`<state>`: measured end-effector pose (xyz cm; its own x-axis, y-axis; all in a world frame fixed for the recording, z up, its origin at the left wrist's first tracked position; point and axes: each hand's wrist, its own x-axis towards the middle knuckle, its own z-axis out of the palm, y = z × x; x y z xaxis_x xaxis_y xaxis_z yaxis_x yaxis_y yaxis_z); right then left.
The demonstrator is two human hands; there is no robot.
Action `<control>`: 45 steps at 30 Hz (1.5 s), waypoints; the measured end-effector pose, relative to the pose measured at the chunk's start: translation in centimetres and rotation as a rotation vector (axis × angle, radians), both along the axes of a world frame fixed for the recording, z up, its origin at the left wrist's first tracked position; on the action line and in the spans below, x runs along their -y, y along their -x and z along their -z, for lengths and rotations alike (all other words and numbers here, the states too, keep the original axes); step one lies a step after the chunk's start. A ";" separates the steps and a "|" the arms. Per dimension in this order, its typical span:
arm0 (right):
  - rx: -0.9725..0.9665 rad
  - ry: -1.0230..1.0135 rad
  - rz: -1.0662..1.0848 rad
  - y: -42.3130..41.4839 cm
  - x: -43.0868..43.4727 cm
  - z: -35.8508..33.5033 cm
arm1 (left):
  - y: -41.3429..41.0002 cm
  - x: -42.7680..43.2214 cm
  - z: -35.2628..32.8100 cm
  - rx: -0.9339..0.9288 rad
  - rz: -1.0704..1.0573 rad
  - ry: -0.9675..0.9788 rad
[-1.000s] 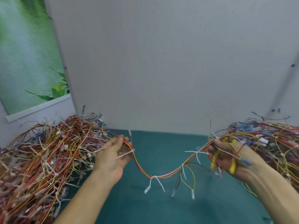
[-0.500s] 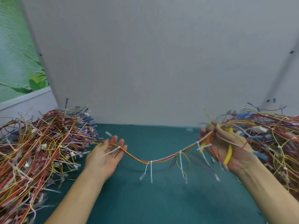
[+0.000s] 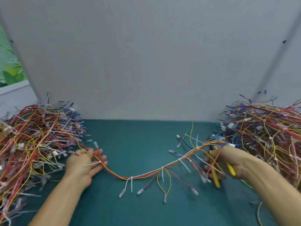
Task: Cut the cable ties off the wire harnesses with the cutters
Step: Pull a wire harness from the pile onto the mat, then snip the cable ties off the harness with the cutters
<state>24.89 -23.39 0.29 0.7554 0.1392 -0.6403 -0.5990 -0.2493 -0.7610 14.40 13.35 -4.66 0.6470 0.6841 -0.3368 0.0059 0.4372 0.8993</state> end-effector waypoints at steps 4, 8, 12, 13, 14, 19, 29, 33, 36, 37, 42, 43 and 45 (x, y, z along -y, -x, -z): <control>0.472 1.009 -0.477 0.3 2.9 -0.9 | -0.1 -0.5 0.2 -0.080 -0.028 -0.083; 0.485 1.545 -0.827 2.3 4.2 -2.2 | -0.1 -0.2 0.2 -0.117 -0.013 -0.131; 0.281 1.425 -1.020 3.7 4.1 -3.7 | -0.2 -0.3 0.1 -0.129 -0.036 -0.132; 0.228 1.299 -0.971 3.9 4.2 -3.9 | -0.2 -0.4 0.2 -0.126 -0.044 -0.120; 0.218 1.228 -0.901 4.0 4.4 -3.9 | -0.1 -0.5 0.2 -0.118 -0.053 -0.103; 0.481 1.654 -0.457 3.6 4.7 -3.1 | 0.2 -0.7 0.7 -0.068 -0.132 -0.064; 0.858 1.183 -0.279 -0.8 -0.5 -3.6 | 1.1 0.4 -1.4 -0.115 0.073 -0.108; 1.043 1.190 -0.502 -4.2 -5.4 -1.1 | 1.6 2.2 -4.0 -0.076 0.191 -0.084; 0.995 1.228 -0.648 -6.5 -6.5 0.5 | 1.4 3.0 -4.3 0.078 0.177 0.069; 0.958 1.233 -0.667 -7.0 -6.5 1.0 | 1.2 3.3 -4.2 0.123 0.170 0.119; 0.917 1.259 -0.680 -8.4 -5.8 1.9 | 0.3 5.5 -3.0 0.141 0.165 0.142; 0.910 1.275 -0.695 -8.6 -5.7 1.9 | 0.2 5.7 -2.3 0.120 0.172 0.102; 0.869 1.294 -0.733 -8.8 -5.5 1.7 | 0.0 5.7 -1.0 0.052 0.167 -0.001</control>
<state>33.70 -17.90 -1.38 0.9338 0.3496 -0.0760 0.3567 -0.9258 0.1250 14.42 7.64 -3.69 0.7681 0.5662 -0.2992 0.0318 0.4330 0.9008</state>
